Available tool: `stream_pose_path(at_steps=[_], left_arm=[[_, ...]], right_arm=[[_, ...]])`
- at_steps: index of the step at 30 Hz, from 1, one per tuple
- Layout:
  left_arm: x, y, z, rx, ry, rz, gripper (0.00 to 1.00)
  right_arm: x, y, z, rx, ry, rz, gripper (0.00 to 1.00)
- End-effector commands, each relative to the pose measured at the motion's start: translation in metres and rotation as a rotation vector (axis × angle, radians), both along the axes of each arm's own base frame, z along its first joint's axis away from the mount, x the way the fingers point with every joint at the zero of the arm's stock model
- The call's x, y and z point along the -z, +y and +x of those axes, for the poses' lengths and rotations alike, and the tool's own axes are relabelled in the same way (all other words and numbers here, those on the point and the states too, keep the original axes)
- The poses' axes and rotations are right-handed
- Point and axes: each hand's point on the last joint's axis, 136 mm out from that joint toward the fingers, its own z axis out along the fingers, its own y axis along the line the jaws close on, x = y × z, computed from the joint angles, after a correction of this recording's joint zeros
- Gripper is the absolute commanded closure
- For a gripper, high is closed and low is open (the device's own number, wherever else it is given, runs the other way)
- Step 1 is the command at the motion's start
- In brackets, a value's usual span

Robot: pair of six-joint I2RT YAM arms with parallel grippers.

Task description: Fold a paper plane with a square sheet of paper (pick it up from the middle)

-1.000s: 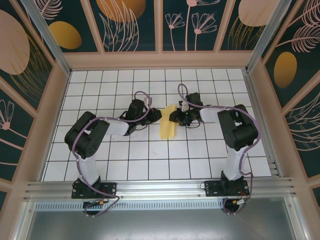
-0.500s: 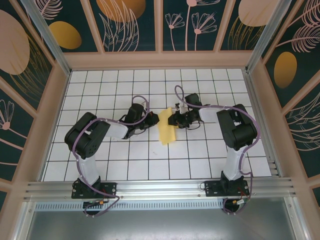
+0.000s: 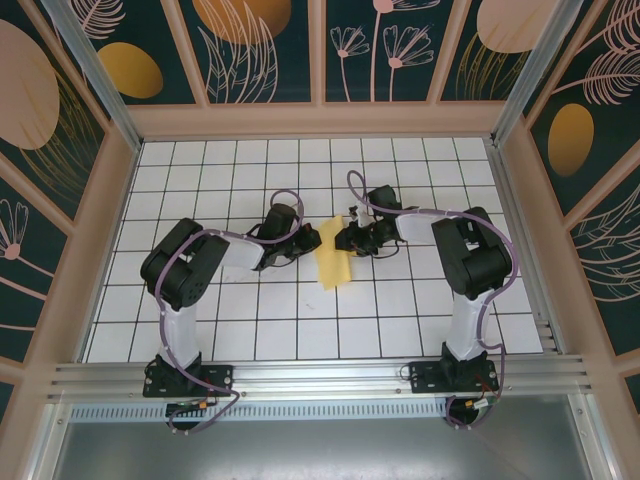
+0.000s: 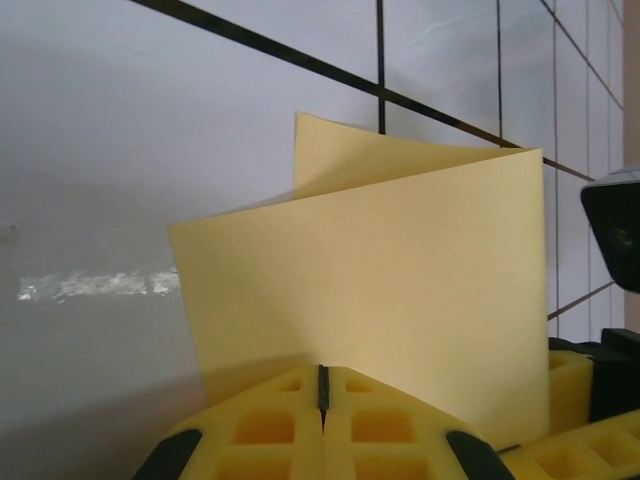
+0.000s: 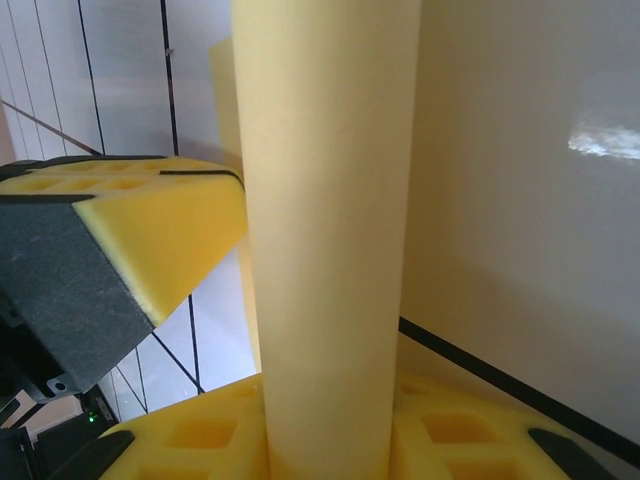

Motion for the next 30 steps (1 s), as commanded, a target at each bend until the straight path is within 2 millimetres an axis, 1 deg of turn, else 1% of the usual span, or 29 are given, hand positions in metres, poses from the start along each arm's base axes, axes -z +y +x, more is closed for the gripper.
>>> stream_pose_path(at_steps=[1,7,11,14,16,19,20,25,26,28,30], left_arm=[[0.016,0.003,-0.002,0.005,0.037,0.067,1.00],[0.025,0.006,-0.004,0.000,0.065,0.090,1.00],[0.024,0.005,-0.004,0.003,0.066,0.091,1.00],[0.022,0.003,-0.003,0.005,0.063,0.084,1.00],[0.020,0.002,-0.002,0.009,0.061,0.083,1.00],[0.020,0.002,-0.002,0.009,0.059,0.085,1.00],[0.020,0.002,-0.002,0.012,0.060,0.087,1.00],[0.019,0.003,-0.003,0.016,0.059,0.090,1.00],[0.010,-0.003,0.004,0.017,0.037,0.076,1.00],[0.005,-0.004,0.007,0.017,0.027,0.076,1.00],[-0.005,-0.006,0.011,0.019,0.009,0.069,0.99]], right_arm=[[-0.003,0.001,0.005,-0.003,-0.015,-0.030,0.69],[-0.018,-0.001,0.009,0.028,-0.053,-0.071,0.57],[-0.024,-0.013,0.015,0.080,-0.129,-0.176,0.46],[-0.024,-0.018,0.019,0.084,-0.201,-0.264,0.39],[-0.024,-0.015,0.019,0.071,-0.253,-0.307,0.34],[-0.018,-0.015,0.019,0.053,-0.279,-0.356,0.30],[-0.015,-0.009,0.013,0.031,-0.283,-0.368,0.29],[-0.006,-0.002,0.003,-0.023,-0.286,-0.379,0.29],[-0.005,-0.001,0.003,-0.027,-0.285,-0.375,0.30],[-0.002,-0.001,0.002,-0.029,-0.288,-0.372,0.34],[0.002,-0.002,0.002,-0.028,-0.285,-0.374,0.39]])
